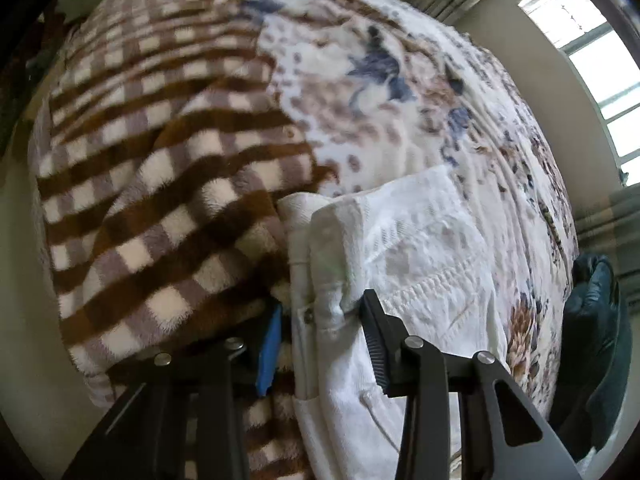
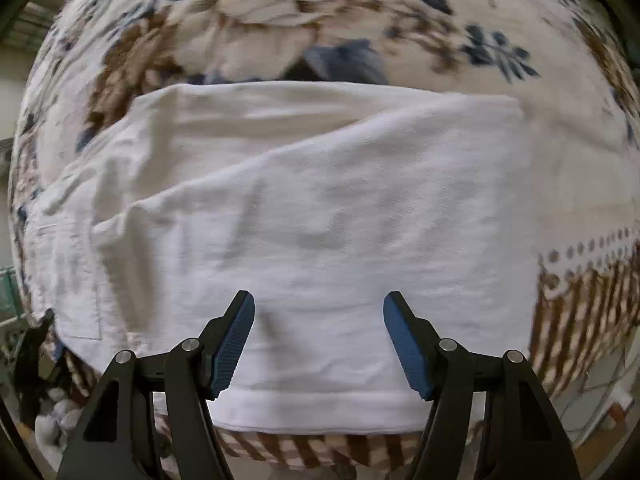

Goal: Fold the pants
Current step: 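Grasp the pants leg end with the left tool and lift it up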

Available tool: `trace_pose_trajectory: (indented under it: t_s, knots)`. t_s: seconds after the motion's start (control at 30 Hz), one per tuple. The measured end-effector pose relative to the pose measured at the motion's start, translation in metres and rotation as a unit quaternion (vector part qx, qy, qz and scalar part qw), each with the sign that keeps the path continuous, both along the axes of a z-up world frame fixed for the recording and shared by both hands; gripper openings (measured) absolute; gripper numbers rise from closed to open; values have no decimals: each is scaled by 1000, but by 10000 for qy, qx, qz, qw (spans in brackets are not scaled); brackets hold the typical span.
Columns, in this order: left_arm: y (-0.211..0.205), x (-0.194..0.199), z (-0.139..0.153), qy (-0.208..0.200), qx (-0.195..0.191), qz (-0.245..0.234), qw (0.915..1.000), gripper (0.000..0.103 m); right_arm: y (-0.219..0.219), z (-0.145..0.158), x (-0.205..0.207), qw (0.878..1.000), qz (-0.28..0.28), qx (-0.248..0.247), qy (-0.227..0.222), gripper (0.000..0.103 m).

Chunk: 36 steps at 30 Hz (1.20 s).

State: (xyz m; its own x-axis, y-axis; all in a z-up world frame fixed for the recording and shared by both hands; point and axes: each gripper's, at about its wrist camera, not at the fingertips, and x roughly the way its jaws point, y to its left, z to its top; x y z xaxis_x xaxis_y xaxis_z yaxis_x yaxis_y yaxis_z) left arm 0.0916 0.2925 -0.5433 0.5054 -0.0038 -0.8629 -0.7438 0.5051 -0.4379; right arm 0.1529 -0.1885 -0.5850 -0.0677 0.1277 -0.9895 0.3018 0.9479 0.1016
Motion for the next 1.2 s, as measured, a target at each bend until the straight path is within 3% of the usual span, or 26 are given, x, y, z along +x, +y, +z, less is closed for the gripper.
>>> trace_pose_trajectory:
  t_s: [0.1,0.13,0.2,0.23,0.33,0.4,0.43,0.53,0.67,0.9,1.07,1.2]
  knots:
    - [3,6,0,-107,-258,64,9996,37,5,5,1,9996,240,-139,-46,70]
    - [6,8,-7,-114,-377,50,9992,45,8,7,3,9994,323,-106,-65,70]
    - [11,28,-24,-129,-678,83,9976,50,18,8,10,9990,427,-139,-64,70]
    - [13,39,-34,-174,-793,90,9967,61,21,8,13,9989,447,-138,-52,70]
    - [23,44,-50,-378,-1173,235,9921,71,26,8,19,9992,381,-81,-24,70]
    - [21,45,-45,-373,-1085,262,9931,68,26,8,19,9994,334,-39,-13,70]
    - [17,43,-36,-424,-933,237,9945,52,26,9,18,9994,331,-20,-12,70]
    - [-4,34,-3,-439,-294,-118,9985,33,29,7,14,9992,387,-12,-26,70]
    - [-15,34,21,-538,117,-337,9979,32,27,-4,-2,9991,415,-16,59,70]
    - [3,62,-12,-243,-252,-179,9992,35,28,-10,5,9993,360,39,99,70]
    - [-19,48,18,-536,-205,-279,9980,35,20,-13,13,9990,412,88,118,70]
    - [-39,35,35,-457,-66,-434,9980,35,21,-19,10,9988,447,85,172,70]
